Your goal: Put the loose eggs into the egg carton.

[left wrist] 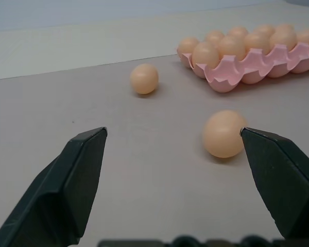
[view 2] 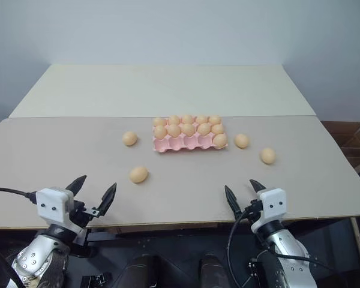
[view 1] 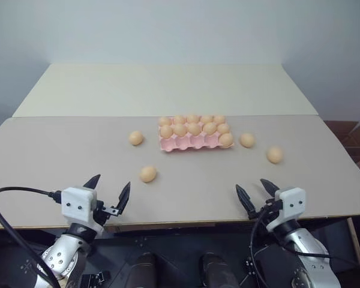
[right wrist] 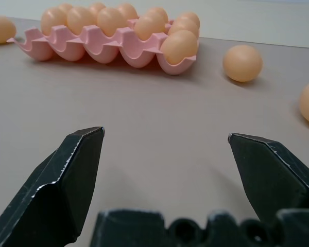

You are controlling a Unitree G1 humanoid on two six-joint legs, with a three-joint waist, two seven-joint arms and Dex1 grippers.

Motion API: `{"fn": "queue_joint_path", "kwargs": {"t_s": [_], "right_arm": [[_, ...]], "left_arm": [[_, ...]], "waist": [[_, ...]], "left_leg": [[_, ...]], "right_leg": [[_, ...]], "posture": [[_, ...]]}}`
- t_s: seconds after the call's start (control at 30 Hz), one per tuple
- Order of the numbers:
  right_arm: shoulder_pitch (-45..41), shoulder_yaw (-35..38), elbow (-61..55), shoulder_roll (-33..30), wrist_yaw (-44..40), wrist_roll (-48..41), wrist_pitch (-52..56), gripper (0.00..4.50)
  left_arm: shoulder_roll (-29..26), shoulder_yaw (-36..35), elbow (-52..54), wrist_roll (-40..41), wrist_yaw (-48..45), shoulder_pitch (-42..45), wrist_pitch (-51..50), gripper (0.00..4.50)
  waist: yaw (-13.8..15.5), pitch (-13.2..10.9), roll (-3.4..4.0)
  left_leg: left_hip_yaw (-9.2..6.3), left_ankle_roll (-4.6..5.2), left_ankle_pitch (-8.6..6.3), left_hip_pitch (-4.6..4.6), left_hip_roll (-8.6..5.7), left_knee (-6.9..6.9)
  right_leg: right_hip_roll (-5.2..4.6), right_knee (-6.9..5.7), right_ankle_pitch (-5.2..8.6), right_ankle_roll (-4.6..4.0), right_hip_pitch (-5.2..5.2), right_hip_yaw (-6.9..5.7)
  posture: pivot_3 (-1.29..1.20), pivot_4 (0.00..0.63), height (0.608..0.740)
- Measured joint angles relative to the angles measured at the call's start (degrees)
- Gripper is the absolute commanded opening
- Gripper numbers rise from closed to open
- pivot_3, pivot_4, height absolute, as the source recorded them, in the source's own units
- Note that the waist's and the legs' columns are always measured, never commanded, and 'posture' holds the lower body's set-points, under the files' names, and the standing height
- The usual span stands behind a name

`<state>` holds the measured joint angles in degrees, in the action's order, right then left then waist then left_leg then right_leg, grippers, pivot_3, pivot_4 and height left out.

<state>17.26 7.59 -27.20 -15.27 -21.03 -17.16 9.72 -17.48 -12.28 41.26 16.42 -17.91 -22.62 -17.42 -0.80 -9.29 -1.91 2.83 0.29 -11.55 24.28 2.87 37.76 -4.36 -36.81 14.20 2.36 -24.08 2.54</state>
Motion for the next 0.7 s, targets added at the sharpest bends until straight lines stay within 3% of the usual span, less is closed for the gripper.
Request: {"fn": "queue_joint_path", "kwargs": {"t_s": [0.43,0.7], "right_arm": [[2.0,-2.2,-7.0,0.2,1.1,0.8,2.2,4.5],[-1.0,-2.9,-5.7,2.9,6.8,4.7,2.6,4.5]], "left_arm": [[-6.0,-2.4,-2.1,5.9,-5.7,3.9,-1.3,4.49],[-15.4,-1.8,-2.4,12.5,-13.5,14.6,-5.4,4.49]], "waist": [[0.0,0.0,0.03],[0.1,0.0,0.04]], "left_leg": [[0.03,-0.02,-0.01,0.0,0.03,0.0],[0.04,-0.02,-0.01,0.0,0.01,0.01]], "right_leg": [[0.01,-0.01,-0.02,-0.04,-0.02,-0.01],[-0.01,-0.02,-0.05,-0.08,-0.02,-0.03]], "posture": [[0.0,0.15,0.74],[0.0,0.15,0.74]]}}
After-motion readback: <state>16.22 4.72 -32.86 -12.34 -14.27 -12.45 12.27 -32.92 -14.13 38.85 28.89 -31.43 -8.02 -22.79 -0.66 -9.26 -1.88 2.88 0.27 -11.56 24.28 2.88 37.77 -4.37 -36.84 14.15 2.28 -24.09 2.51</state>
